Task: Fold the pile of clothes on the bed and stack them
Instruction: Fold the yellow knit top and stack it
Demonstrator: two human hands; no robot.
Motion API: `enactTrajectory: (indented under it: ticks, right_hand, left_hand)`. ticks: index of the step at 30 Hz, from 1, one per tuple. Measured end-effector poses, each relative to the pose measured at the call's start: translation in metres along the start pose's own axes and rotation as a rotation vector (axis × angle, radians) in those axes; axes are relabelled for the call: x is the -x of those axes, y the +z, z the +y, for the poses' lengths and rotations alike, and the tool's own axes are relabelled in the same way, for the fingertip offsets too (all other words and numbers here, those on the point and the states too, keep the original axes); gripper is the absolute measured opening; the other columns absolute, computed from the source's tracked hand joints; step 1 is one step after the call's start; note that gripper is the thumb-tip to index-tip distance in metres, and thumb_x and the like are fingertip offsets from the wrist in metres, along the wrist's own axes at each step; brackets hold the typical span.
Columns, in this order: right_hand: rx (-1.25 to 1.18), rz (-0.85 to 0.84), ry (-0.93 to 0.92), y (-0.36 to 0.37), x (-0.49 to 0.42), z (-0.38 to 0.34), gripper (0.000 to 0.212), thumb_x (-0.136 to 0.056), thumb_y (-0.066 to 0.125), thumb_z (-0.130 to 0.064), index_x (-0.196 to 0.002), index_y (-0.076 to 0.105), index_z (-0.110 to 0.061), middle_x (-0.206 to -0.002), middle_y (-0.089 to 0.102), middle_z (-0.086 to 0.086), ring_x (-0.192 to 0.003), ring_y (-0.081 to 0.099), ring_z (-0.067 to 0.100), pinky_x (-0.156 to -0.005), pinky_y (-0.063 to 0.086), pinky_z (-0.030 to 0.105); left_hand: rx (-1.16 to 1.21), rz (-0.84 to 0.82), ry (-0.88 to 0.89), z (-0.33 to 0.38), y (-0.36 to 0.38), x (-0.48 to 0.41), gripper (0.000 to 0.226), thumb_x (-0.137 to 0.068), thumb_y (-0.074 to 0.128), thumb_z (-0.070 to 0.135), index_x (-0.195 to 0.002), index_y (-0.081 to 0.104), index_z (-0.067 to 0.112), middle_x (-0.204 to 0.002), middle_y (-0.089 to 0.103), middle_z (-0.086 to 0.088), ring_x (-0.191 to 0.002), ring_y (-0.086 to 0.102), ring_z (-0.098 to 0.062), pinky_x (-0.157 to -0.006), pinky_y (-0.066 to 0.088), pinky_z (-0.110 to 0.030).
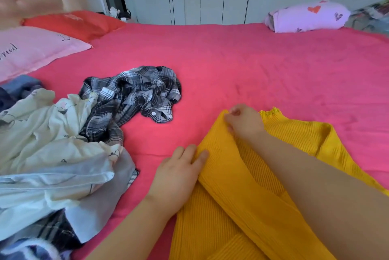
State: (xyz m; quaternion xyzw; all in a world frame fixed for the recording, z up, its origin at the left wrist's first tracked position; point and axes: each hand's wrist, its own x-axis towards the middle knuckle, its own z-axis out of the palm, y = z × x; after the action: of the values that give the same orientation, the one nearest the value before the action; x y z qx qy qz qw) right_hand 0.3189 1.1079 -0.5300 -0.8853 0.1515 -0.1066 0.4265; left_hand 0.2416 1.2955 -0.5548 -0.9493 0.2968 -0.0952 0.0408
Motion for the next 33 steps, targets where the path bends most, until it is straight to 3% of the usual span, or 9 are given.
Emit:
enactTrajectory:
  ticks: [4,7,10,13,17,20,25,28,33]
  right_hand:
    - [-0.254,-0.185,0.022,0.027,-0.008,-0.016,0.014,-0.088,0.051,-0.009,-0.088,0.063,-0.016,-0.082,0.062,0.002,-0.084,0.061,0.022,-0.093,0.047,0.043]
    - [0.036,-0.223,-0.099,0.026,0.006,-0.003,0.035,-0.095,0.046,-0.014,-0.129,0.052,-0.009,-0.126,0.058,0.006,-0.119,0.051,0.019,-0.099,0.033,0.022]
    - [0.269,-0.186,-0.276,0.005,0.031,0.009,0.038,-0.098,0.040,-0.016,-0.135,0.047,-0.013,-0.138,0.050,0.005,-0.129,0.044,0.019,-0.102,0.028,0.021]
    - [0.472,-0.251,-0.370,-0.015,0.074,0.022,0.045,-0.099,0.033,-0.025,-0.144,0.033,-0.017,-0.149,0.036,0.003,-0.138,0.030,0.019,-0.113,0.021,0.032]
    - [0.727,-0.442,-0.402,-0.042,0.156,0.064,0.079,-0.078,-0.014,-0.068,-0.148,0.002,-0.034,-0.157,0.000,-0.011,-0.146,-0.003,0.015,-0.116,-0.001,0.036]
    - [0.823,-0.480,-0.369,-0.070,0.179,0.088,0.088,-0.063,-0.033,-0.069,-0.144,-0.011,-0.042,-0.148,-0.018,-0.019,-0.137,-0.019,0.008,-0.112,-0.011,0.037]
    - [0.944,-0.350,-0.311,-0.105,0.216,0.104,0.054,-0.098,0.004,-0.053,-0.141,0.032,-0.038,-0.146,0.035,-0.011,-0.133,0.040,0.018,-0.104,0.034,0.043]
    - [0.878,-0.339,-0.268,-0.115,0.237,0.117,0.049,-0.099,0.011,-0.050,-0.142,0.031,-0.035,-0.142,0.038,-0.012,-0.128,0.047,0.018,-0.099,0.036,0.040]
    - [0.791,-0.345,-0.272,-0.140,0.265,0.130,0.073,-0.072,-0.028,-0.069,-0.140,-0.006,-0.050,-0.150,-0.009,-0.017,-0.143,-0.007,0.014,-0.113,-0.005,0.037]
  left_hand:
    - [-0.003,-0.052,-0.157,0.002,-0.004,0.001,0.055,-0.069,0.033,0.017,-0.111,0.067,0.015,-0.109,0.061,-0.010,-0.078,0.063,-0.023,-0.045,0.049,-0.031]
    - [0.065,-0.166,-0.246,0.006,-0.006,0.000,0.058,-0.086,0.036,0.018,-0.144,0.029,0.018,-0.150,0.022,-0.008,-0.129,0.035,-0.026,-0.096,0.039,-0.037]
    - [0.214,-0.093,-0.173,0.014,-0.019,-0.009,0.065,-0.082,0.029,0.025,-0.147,0.023,0.022,-0.156,0.014,0.001,-0.142,0.017,-0.018,-0.112,0.018,-0.033]
    - [0.448,0.018,-0.161,0.029,-0.011,-0.027,0.067,-0.082,0.018,0.032,-0.147,0.027,0.018,-0.154,0.024,-0.002,-0.142,0.020,-0.015,-0.117,0.013,-0.030]
    - [0.300,-0.321,-0.124,0.046,0.031,-0.023,0.063,-0.095,0.013,0.056,-0.149,-0.001,0.028,-0.158,-0.005,0.000,-0.145,-0.006,-0.018,-0.118,-0.004,-0.040]
    - [0.294,-0.376,-0.136,0.045,0.031,-0.024,0.064,-0.094,0.011,0.059,-0.149,-0.006,0.030,-0.158,-0.011,0.000,-0.145,-0.012,-0.019,-0.117,-0.008,-0.041]
    - [0.304,-0.304,-0.101,0.069,0.013,-0.007,0.059,-0.097,0.013,0.054,-0.149,-0.002,0.030,-0.158,-0.008,0.000,-0.145,-0.010,-0.020,-0.117,-0.007,-0.041]
    - [0.294,-0.411,-0.101,0.077,0.006,0.008,0.061,-0.097,0.013,0.054,-0.149,-0.005,0.028,-0.158,-0.011,-0.001,-0.145,-0.009,-0.021,-0.117,-0.005,-0.041]
    - [0.261,-0.237,0.002,0.094,-0.026,0.042,0.068,-0.090,0.008,0.062,-0.149,0.002,0.028,-0.159,-0.001,0.000,-0.146,-0.001,-0.019,-0.116,-0.003,-0.038]
